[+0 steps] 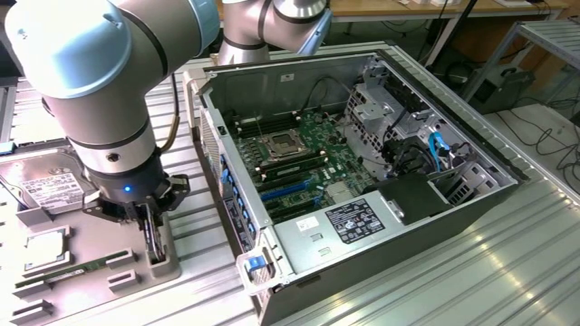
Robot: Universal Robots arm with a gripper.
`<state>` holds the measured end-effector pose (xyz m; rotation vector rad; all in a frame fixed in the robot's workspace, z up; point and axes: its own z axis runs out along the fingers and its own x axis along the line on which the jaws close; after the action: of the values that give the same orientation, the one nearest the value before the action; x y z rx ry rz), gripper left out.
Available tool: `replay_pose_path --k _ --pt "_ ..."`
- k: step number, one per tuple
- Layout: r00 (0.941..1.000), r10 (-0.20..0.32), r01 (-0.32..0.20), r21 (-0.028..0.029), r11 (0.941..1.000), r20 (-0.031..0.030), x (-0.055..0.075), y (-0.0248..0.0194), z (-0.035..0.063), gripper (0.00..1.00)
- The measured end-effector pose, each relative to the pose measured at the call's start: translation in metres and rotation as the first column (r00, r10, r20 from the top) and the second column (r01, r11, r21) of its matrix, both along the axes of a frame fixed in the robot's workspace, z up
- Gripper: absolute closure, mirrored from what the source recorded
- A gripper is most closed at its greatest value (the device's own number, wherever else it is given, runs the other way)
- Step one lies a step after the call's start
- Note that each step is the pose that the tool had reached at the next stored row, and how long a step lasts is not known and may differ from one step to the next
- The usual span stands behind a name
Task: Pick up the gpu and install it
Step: 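Pick up the gpu and move the gpu toward the slot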
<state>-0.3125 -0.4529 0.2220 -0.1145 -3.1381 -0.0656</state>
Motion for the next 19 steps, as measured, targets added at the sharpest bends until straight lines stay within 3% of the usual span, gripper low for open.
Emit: replay_pose_path --k 15,19 --pt "1.0000 0.001 -0.001 0.0000 1.0000 0.0000 0.0001 0.0000 0.0000 0.72" --pt "1.0000 0.001 -0.001 0.0000 1.0000 -0.0001 0.0001 0.0000 0.0069 0.72"
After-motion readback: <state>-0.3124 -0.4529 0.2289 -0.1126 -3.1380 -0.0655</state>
